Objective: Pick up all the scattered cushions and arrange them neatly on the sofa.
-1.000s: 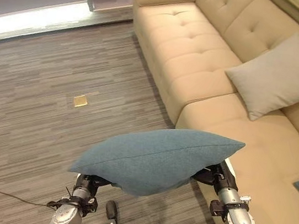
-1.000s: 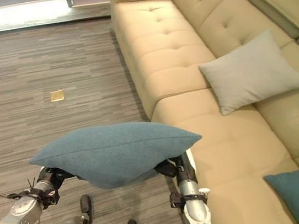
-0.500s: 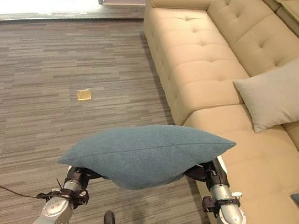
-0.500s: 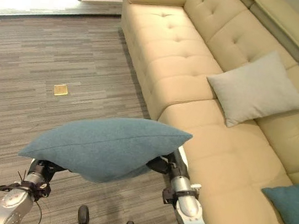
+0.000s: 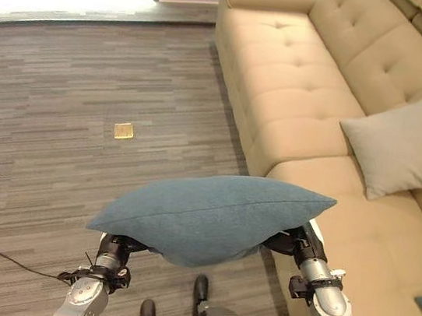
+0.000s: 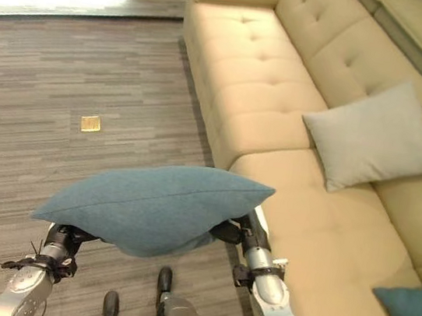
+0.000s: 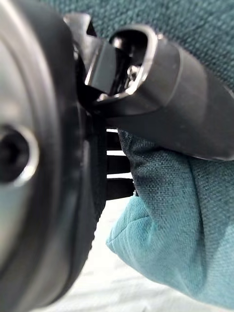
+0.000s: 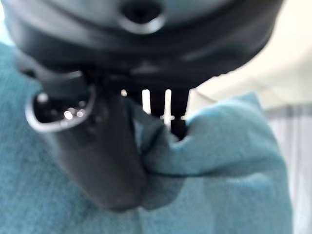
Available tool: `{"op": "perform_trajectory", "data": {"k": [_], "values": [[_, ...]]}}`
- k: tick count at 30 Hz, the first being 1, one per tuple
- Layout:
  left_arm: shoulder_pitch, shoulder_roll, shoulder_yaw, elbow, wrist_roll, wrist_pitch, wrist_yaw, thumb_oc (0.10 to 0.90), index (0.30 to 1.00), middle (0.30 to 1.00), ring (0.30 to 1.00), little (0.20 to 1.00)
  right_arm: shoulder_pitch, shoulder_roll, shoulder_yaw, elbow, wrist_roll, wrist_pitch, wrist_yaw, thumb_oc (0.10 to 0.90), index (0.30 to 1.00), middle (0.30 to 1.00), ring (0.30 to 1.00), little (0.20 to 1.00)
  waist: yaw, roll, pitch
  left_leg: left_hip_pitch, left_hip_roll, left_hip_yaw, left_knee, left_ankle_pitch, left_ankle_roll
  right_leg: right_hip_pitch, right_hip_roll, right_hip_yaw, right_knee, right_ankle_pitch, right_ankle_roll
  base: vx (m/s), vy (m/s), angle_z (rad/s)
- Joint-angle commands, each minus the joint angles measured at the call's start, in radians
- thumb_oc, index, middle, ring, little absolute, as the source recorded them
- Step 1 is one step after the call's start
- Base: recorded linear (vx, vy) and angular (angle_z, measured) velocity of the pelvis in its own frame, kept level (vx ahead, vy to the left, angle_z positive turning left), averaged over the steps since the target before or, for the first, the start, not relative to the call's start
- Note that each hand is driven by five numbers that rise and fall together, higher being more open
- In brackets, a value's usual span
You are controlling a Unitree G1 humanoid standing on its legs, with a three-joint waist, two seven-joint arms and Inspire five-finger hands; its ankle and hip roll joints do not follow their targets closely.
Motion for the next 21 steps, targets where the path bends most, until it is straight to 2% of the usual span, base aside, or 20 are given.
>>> {"op": "perform_trajectory", "data": {"k": [1,2,3,4,5,6,7,9,10,12,13,16,17,19,20,21], "values": [[-0.127,-0.004,-0.063,-0.171,0.015,-0.127,-0.079,0.4,0.3,0.3,0.3,0.3,-0.089,0.04,0.035,-0.175,0.051,-0.155,0.018,0.4,0.3,0.3,0.3,0.3,-0.02,-0.058,-0.127,0.02,-0.09,0.042,0.39,0.032,-0.006,0.108,-0.01,0.058,-0.18,0.077,0.074,0.09,-0.107,0.73],[-0.133,-0.004,-0.061,-0.171,0.016,-0.126,-0.075,0.4,0.3,0.3,0.3,0.3,-0.091,0.034,0.033,-0.171,0.053,-0.155,0.012,0.4,0.3,0.3,0.3,0.3,-0.012,-0.078,-0.122,-0.027,-0.085,0.052,0.446,0.028,0.008,0.129,-0.019,0.065,-0.189,0.067,0.064,0.16,-0.094,0.08],[-0.136,0.001,-0.066,-0.173,0.016,-0.12,-0.08,0.4,0.3,0.3,0.3,0.3,-0.098,0.031,0.038,-0.158,0.052,-0.152,0.011,0.4,0.3,0.3,0.3,0.3,-0.003,-0.097,-0.119,-0.099,-0.058,0.082,0.453,-0.018,0.037,0.154,-0.031,0.069,-0.195,0.049,0.067,0.17,-0.09,-0.18],[-0.136,0.001,-0.066,-0.173,0.016,-0.12,-0.08,0.4,0.3,0.3,0.3,0.3,-0.098,0.031,0.038,-0.158,0.052,-0.153,0.011,0.4,0.3,0.3,0.3,0.3,-0.002,-0.096,-0.118,-0.1,-0.055,0.083,0.457,-0.022,0.037,0.155,-0.029,0.07,-0.194,0.047,0.067,0.25,-0.022,-0.29],[-0.131,0.014,-0.062,-0.175,0.028,-0.109,-0.089,0.4,0.3,0.3,0.3,0.3,-0.101,0.033,0.037,-0.159,0.045,-0.148,0.012,0.4,0.3,0.3,0.3,0.3,0.007,-0.106,-0.12,-0.125,-0.036,0.088,0.349,-0.068,0.058,0.17,-0.04,0.085,-0.195,0.033,0.078,0.22,0.042,-0.14],[-0.128,0.021,-0.058,-0.181,0.034,-0.108,-0.092,0.4,0.3,0.3,0.3,0.3,-0.1,0.033,0.034,-0.16,0.042,-0.149,0.012,0.4,0.3,0.3,0.3,0.3,0.014,-0.111,-0.118,-0.131,-0.034,0.086,0.288,-0.073,0.059,0.179,-0.045,0.093,-0.197,0.024,0.085,0.3,0.075,-0.27],[-0.126,0.026,-0.054,-0.183,0.037,-0.108,-0.093,0.4,0.3,0.3,0.3,0.3,-0.101,0.032,0.033,-0.159,0.038,-0.148,0.013,0.4,0.3,0.3,0.3,0.3,0.021,-0.109,-0.117,-0.158,-0.028,0.082,0.211,-0.044,0.055,0.194,-0.045,0.1,-0.203,0.017,0.09,0.24,0.104,-0.27],[-0.124,0.029,-0.047,-0.19,0.037,-0.11,-0.089,0.4,0.3,0.3,0.3,0.3,-0.099,0.037,0.03,-0.155,0.032,-0.145,0.009,0.4,0.3,0.3,0.3,0.3,0.045,-0.091,-0.11,-0.194,-0.028,0.071,0.063,0.065,0.036,0.234,-0.034,0.116,-0.216,-0.002,0.092,0.27,0.141,-0.21],[-0.124,0.027,-0.046,-0.196,0.034,-0.11,-0.088,0.4,0.3,0.3,0.3,0.3,-0.1,0.039,0.027,-0.154,0.029,-0.143,0.006,0.4,0.3,0.3,0.3,0.3,0.055,-0.085,-0.107,-0.205,-0.031,0.064,0.024,0.099,0.029,0.252,-0.032,0.123,-0.217,-0.01,0.092,0.19,0.099,-0.31],[-0.124,0.025,-0.047,-0.201,0.032,-0.111,-0.086,0.4,0.3,0.3,0.3,0.3,-0.097,0.039,0.021,-0.158,0.025,-0.143,0.003,0.4,0.3,0.3,0.3,0.3,0.063,-0.084,-0.102,-0.217,-0.038,0.055,0.019,0.116,0.025,0.268,-0.031,0.136,-0.213,-0.02,0.091,0.18,0.113,-0.3],[-0.117,0.023,-0.047,-0.204,0.031,-0.111,-0.088,0.4,0.3,0.3,0.3,0.3,-0.093,0.041,0.021,-0.16,0.018,-0.14,0.007,0.4,0.3,0.3,0.3,0.3,0.066,-0.077,-0.108,-0.19,-0.04,0.044,-0.024,0.104,0.029,0.272,-0.029,0.147,-0.199,-0.034,0.094,0.28,0.193,-0.3],[-0.104,0.033,-0.051,-0.214,0.036,-0.104,-0.094,0.4,0.3,0.3,0.3,0.3,-0.084,0.05,0.029,-0.163,0.004,-0.136,0.015,0.4,0.3,0.3,0.3,0.3,0.072,-0.07,-0.122,-0.15,-0.053,0.036,-0.034,0.093,0.048,0.281,-0.047,0.172,-0.14,-0.061,0.107,0.32,0.301,-0.5],[-0.096,0.042,-0.044,-0.219,0.036,-0.103,-0.093,0.4,0.3,0.3,0.3,0.3,-0.088,0.065,0.038,-0.167,0.004,-0.134,0.026,0.4,0.3,0.3,0.3,0.3,0.078,-0.067,-0.123,-0.12,-0.063,0.05,-0.041,0.078,0.068,0.263,-0.062,0.174,-0.069,-0.055,0.126,0.19,0.229,-0.56],[-0.099,0.057,-0.039,-0.219,0.048,-0.106,-0.085,0.4,0.3,0.3,0.3,0.3,-0.108,0.078,0.055,-0.162,-0.006,-0.129,0.033,0.4,0.3,0.3,0.3,0.3,0.086,-0.072,-0.11,-0.084,-0.074,0.08,-0.046,0.059,0.095,0.212,-0.086,0.182,0.066,0.011,0.163,0.16,0.214,-0.63],[-0.1,0.057,-0.039,-0.218,0.048,-0.106,-0.085,0.4,0.3,0.3,0.3,0.3,-0.108,0.078,0.055,-0.162,-0.006,-0.129,0.033,0.4,0.3,0.3,0.3,0.3,0.089,-0.071,-0.113,-0.088,-0.071,0.082,-0.048,0.063,0.095,0.207,-0.084,0.185,0.064,0.016,0.162,0.12,0.173,-0.56],[-0.105,0.07,-0.03,-0.214,0.05,-0.112,-0.072,0.4,0.3,0.3,0.3,0.3,-0.123,0.09,0.065,-0.159,-0.014,-0.127,0.031,0.4,0.3,0.3,0.3,0.3,0.088,-0.062,-0.102,-0.061,-0.065,0.1,-0.064,0.056,0.109,0.162,-0.096,0.174,0.161,0.072,0.189,0.08,0.108,-0.38]]}}
